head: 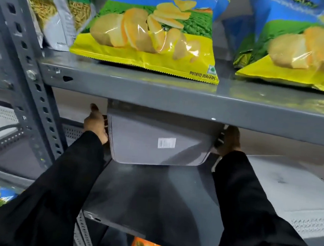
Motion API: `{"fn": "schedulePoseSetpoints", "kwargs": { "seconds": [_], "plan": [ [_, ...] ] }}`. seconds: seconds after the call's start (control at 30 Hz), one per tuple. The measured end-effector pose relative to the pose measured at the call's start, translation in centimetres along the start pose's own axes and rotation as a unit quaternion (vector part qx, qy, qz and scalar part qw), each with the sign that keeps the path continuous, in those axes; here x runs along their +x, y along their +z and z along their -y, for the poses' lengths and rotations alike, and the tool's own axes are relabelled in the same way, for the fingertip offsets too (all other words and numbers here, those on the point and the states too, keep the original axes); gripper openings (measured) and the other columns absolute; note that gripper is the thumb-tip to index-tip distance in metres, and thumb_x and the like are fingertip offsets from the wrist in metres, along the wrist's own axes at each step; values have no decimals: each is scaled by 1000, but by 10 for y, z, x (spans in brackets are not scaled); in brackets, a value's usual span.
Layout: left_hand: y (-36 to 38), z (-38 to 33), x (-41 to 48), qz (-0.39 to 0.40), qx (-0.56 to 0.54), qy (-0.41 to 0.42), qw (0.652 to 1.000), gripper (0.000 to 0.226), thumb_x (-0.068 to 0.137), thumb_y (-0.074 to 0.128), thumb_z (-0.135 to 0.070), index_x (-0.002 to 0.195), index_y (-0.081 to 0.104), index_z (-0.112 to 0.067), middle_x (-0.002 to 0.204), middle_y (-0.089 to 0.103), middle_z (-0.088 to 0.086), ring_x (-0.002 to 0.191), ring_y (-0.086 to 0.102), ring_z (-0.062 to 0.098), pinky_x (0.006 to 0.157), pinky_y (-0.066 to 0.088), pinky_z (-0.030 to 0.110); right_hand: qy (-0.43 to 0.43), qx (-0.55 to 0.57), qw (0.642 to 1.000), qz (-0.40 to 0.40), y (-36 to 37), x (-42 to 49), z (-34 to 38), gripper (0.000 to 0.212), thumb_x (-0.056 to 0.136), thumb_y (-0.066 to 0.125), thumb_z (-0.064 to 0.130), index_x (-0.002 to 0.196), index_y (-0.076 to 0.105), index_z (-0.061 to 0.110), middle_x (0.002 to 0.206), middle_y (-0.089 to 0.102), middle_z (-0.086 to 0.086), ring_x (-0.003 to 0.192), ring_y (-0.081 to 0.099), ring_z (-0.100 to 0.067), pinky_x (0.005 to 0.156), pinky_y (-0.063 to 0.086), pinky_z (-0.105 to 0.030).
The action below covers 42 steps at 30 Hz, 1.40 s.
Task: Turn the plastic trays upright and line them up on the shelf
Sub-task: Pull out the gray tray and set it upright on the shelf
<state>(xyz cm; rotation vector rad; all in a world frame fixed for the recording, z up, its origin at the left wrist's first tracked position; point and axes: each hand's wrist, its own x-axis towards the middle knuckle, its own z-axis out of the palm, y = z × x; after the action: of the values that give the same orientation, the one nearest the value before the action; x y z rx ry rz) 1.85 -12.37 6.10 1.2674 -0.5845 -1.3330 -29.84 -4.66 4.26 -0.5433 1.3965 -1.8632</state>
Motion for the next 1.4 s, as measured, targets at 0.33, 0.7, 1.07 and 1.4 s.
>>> {"fn": "schedulePoseSetpoints", "kwargs": {
  "seconds": [0.33, 0.7, 1.07, 1.4],
  "plan": [
    [-26, 24, 27, 22, 455, 44, 889, 26, 81, 66, -3, 104, 68, 8, 109, 70, 26, 89, 67, 31, 89, 56, 40, 139, -145, 977, 71, -46, -5, -26, 25, 87, 54, -7, 64, 60, 2, 54, 58, -14, 50, 51, -18, 39, 42, -15],
    [-23, 38, 12, -6, 787, 82, 611, 36, 92, 56, -11, 125, 58, 2, 133, 59, 14, 124, 56, 25, 99, 45, 27, 290, -382, 868, 128, -48, -26, -32, 15, 90, 44, -6, 77, 52, -6, 67, 59, -22, 41, 63, -32, 36, 54, -35],
    [-22, 48, 16, -39, 811, 100, 575, 40, 96, 45, -9, 132, 47, 7, 137, 51, 22, 127, 52, 31, 101, 45, 34, 344, -411, 825, 177, -55, -33, -34, 14, 89, 45, -11, 80, 56, -14, 51, 67, -24, 44, 68, -31, 42, 57, -38],
    [59, 87, -34, 91, 574, 158, 798, 55, 88, 55, -33, 132, 49, -1, 135, 55, 20, 123, 54, 35, 101, 46, 36, 176, -255, 949, 59, -91, 8, -1, 22, 94, 39, 10, 73, 46, 12, 49, 66, -9, 47, 68, -17, 39, 51, -19]
  ]
}}
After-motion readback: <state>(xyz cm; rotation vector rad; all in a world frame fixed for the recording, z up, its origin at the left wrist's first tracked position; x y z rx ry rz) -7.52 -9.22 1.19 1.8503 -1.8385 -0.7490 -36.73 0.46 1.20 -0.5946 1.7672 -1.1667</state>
